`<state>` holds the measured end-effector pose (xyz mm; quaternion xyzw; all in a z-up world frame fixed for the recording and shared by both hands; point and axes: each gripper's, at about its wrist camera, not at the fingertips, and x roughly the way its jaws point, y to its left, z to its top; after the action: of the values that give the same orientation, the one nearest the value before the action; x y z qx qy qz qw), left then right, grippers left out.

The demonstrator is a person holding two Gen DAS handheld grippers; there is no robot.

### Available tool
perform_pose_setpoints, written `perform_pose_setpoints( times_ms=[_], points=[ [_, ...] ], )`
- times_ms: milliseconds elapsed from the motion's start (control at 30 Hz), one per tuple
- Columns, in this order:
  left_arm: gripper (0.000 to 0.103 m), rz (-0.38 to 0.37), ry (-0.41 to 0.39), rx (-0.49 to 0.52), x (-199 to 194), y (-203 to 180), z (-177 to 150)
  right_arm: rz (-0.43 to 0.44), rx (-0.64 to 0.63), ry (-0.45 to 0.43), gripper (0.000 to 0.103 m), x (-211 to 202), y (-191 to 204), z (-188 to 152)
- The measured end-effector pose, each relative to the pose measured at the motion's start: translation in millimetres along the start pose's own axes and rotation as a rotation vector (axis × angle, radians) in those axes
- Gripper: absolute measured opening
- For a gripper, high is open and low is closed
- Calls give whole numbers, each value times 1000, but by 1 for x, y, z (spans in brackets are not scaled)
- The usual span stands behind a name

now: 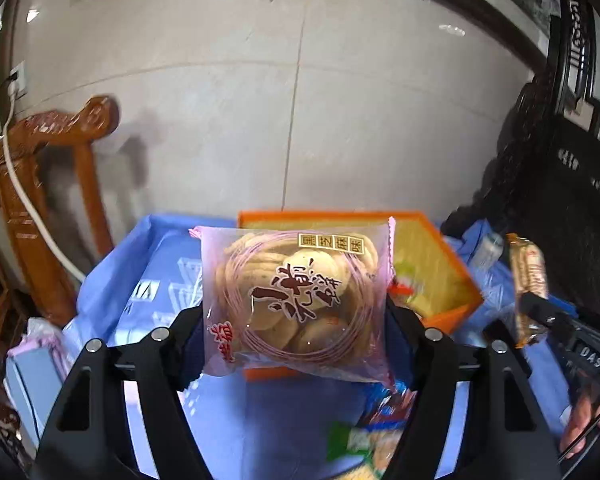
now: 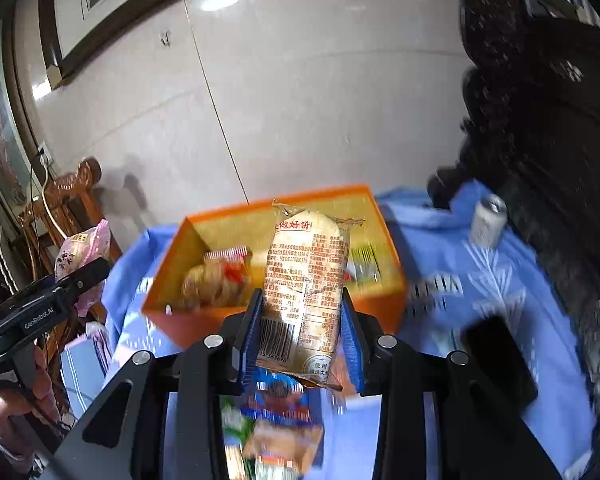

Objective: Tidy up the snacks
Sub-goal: 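Carry both bags over the orange box and open both tools to drop them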

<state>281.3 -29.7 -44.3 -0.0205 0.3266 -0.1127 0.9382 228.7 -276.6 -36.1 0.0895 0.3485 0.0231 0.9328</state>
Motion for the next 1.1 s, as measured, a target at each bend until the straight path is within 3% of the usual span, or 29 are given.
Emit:
perform_pose_setpoints(
  times_ms=[267,567,600,633,667,700,833,1100],
  points=[
    [70,-3,-45,43,28,-18,55,16,-19,-19,36,34,2,49],
    [73,20,-12,58,66,-22,71,32,-34,0,37,70,7,72],
    [79,17,-5,54,69,-21,72,42,-28,9,38,74,8,74],
    [85,16,3,51,72,-22,73,50,-20,17,53,78,7,75],
    [99,31,10,49,75,-23,74,52,-13,28,66,80,7,76],
    [99,53,2,46,76,-22,76,43,2,32,87,82,5,78],
    [99,27,-25,31,64,-20,78,34,13,4,89,73,5,77],
    [99,15,-3,32,41,-22,62,32,19,15,89,53,3,61]
  ],
)
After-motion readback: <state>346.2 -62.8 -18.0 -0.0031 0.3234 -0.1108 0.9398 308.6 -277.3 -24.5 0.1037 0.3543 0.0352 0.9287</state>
